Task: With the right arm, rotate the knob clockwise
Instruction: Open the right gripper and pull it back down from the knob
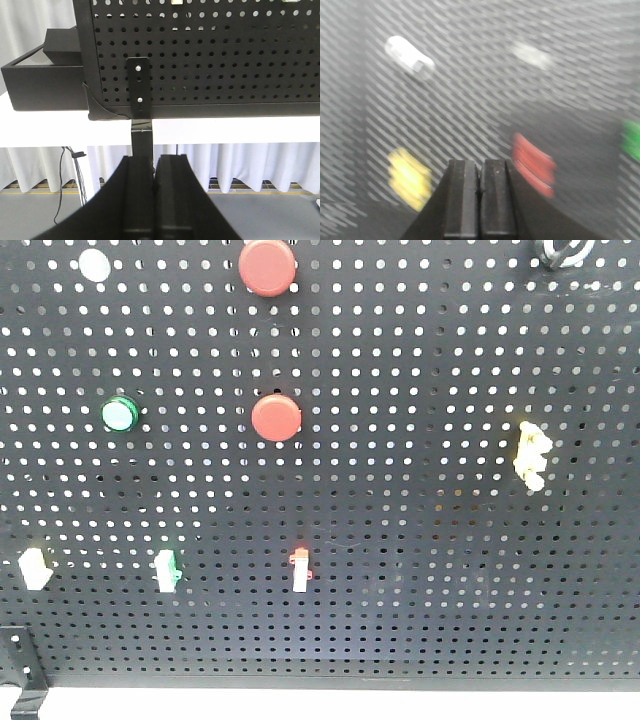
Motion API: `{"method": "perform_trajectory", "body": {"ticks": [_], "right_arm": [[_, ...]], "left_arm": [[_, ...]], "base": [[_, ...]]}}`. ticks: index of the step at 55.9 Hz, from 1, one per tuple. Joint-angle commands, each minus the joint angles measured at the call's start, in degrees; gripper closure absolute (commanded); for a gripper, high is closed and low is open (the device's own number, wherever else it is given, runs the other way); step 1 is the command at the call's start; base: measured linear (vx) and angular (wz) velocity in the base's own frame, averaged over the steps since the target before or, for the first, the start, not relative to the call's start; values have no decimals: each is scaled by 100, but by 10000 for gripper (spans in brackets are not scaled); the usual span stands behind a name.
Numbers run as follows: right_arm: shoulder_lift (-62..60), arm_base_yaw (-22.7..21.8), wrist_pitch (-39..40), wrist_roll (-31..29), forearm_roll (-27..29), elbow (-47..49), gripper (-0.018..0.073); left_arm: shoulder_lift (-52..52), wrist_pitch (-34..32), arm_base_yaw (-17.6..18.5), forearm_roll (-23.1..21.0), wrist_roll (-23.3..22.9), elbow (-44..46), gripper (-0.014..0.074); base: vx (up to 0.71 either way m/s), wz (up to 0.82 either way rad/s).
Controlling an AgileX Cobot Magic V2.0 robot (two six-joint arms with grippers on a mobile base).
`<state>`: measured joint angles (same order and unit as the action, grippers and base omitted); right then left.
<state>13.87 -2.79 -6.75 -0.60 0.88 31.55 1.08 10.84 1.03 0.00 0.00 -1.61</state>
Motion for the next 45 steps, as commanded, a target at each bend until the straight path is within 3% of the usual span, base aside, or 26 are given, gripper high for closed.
{"method": "perform_trajectory", "body": {"ticks": [1, 8, 18, 31, 45], "right_arm": [[-659, -314, 463, -51, -88, -745, 500], [-1568, -408, 463, -51, -88, -1781, 500], [-1521, -264, 620, -8, 222, -2571, 500], [-1521, -250, 762, -27, 222, -3414, 500], [-1515, -250, -60, -22, 221, -3405, 498]], "left_arm": [[51, -475, 56, -39, 0, -150, 603], [51, -475, 56, -39, 0, -150, 603], [40, -438, 56, -39, 0, -150, 603], [47, -438, 56, -39, 0, -150, 603], [47, -438, 56, -39, 0, -150, 603]], "base": [[0, 0], [0, 0], [0, 0], [0, 0], [0, 0]]}}
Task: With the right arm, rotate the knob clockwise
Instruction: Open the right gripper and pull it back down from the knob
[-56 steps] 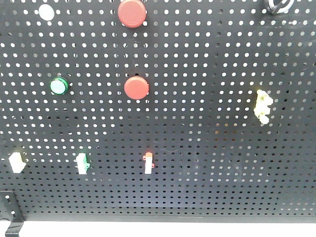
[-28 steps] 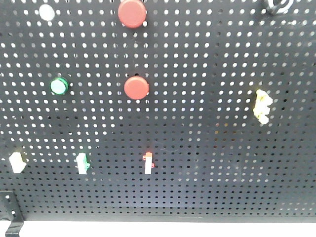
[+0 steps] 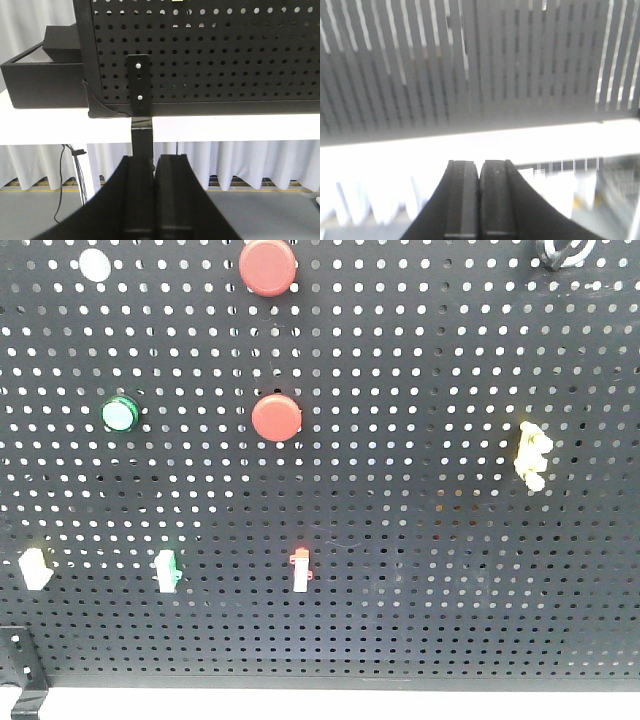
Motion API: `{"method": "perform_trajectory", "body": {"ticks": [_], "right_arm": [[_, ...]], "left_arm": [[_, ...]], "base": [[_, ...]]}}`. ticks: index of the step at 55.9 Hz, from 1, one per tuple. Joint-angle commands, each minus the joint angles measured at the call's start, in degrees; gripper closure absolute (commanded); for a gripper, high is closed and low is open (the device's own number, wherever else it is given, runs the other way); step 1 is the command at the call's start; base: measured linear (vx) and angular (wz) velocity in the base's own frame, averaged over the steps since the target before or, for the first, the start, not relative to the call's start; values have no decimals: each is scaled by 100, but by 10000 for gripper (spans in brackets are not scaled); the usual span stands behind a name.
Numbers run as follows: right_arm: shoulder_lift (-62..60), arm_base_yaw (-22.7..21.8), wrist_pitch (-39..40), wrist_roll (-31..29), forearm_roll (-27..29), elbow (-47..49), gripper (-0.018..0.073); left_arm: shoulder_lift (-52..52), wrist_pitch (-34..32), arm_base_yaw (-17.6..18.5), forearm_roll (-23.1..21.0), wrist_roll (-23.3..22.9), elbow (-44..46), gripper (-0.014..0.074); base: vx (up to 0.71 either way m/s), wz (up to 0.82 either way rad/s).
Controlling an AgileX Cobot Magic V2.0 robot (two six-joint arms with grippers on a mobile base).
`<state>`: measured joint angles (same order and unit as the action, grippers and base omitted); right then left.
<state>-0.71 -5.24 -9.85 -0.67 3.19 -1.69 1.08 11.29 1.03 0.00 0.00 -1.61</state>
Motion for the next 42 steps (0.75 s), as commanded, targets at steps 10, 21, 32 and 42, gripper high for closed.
{"method": "perform_trajectory", "body": {"ticks": [10, 21, 32, 42], "right_arm": [[-53, -5, 51, -16, -9, -81, 498], [-53, -5, 1, -16, -9, -81, 498], [-53, -5, 1, -16, -9, -81, 498], [-53, -5, 1, -16, -9, -81, 498]], "left_arm": [[47, -484, 56, -39, 0, -150, 603], [47, -484, 56, -39, 0, -150, 603], [47, -484, 56, -39, 0, -150, 603], [47, -484, 56, -39, 0, -150, 603]], "base": [[0, 0], [0, 0], [0, 0], [0, 0]]}}
